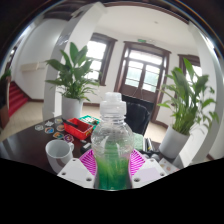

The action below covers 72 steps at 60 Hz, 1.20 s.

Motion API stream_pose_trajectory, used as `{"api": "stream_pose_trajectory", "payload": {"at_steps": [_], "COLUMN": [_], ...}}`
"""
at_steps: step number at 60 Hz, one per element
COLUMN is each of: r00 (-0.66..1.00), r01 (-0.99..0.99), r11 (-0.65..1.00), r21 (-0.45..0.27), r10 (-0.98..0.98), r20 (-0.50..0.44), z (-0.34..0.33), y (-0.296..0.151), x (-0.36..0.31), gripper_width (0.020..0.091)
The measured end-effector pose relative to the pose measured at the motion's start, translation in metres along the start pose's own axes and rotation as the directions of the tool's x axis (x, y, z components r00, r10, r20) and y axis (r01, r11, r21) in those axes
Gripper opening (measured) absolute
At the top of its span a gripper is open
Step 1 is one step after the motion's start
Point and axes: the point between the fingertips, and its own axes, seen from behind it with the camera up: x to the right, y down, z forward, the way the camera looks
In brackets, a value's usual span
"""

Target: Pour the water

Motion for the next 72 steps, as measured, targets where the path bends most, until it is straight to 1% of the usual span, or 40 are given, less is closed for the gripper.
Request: {"api": "stream_pose_trajectory", "payload": {"at_steps": [7,13,16,20,21,22,31,34,36,41,42,44,46,47,48,50,55,62,68,72], "r00": [0.993,0.986,0.982,0.981,0.981,0.981,0.976,0.977,0.978,0.980,0.980,0.978,0.976,0.974,0.973,0.969,0.959,0.944,0.922,0.918], "r01": [-0.115,-0.165,-0.190,-0.195,-0.196,-0.194,-0.215,-0.208,-0.206,-0.195,-0.196,-0.203,-0.209,-0.214,-0.218,-0.229,-0.259,-0.298,-0.328,-0.328], "r11": [0.993,0.983,0.977,0.976,0.972,0.973,0.964,0.965,0.966,0.973,0.974,0.975,0.974,0.974,0.973,0.970,0.964,0.954,0.945,0.945], "r21": [0.026,0.083,0.094,0.100,0.128,0.123,0.157,0.157,0.153,0.124,0.112,0.093,0.082,0.080,0.080,0.078,0.060,0.033,0.002,0.001], "r10": [0.115,0.164,0.189,0.194,0.194,0.194,0.219,0.212,0.211,0.198,0.200,0.206,0.214,0.218,0.224,0.235,0.264,0.300,0.321,0.319], "r20": [0.007,0.016,0.026,0.023,0.023,0.016,-0.003,-0.007,-0.011,-0.016,-0.020,-0.034,-0.051,-0.057,-0.063,-0.075,-0.104,-0.139,-0.215,-0.236], "z": [0.001,0.005,0.008,0.011,0.012,0.012,0.005,0.003,0.002,0.002,0.001,-0.002,-0.008,-0.011,-0.015,-0.025,-0.054,-0.102,-0.146,-0.170], "y": [0.019,0.019,0.019,0.027,0.022,0.026,0.027,0.026,0.026,0.028,0.029,0.033,0.036,0.037,0.037,0.038,0.047,0.055,0.064,0.062], "x": [0.017,0.012,0.010,0.010,0.011,0.011,0.014,0.012,0.012,0.010,0.010,0.013,0.016,0.016,0.017,0.017,0.018,0.014,0.019,0.019], "gripper_width": [0.0369,0.0367,0.0368,0.0376,0.0368,0.0368,0.0369,0.0412,0.0470,0.0574,0.0616,0.0768,0.0882,0.0877,0.0846,0.0828,0.0850,0.0845,0.0847,0.0848]}}
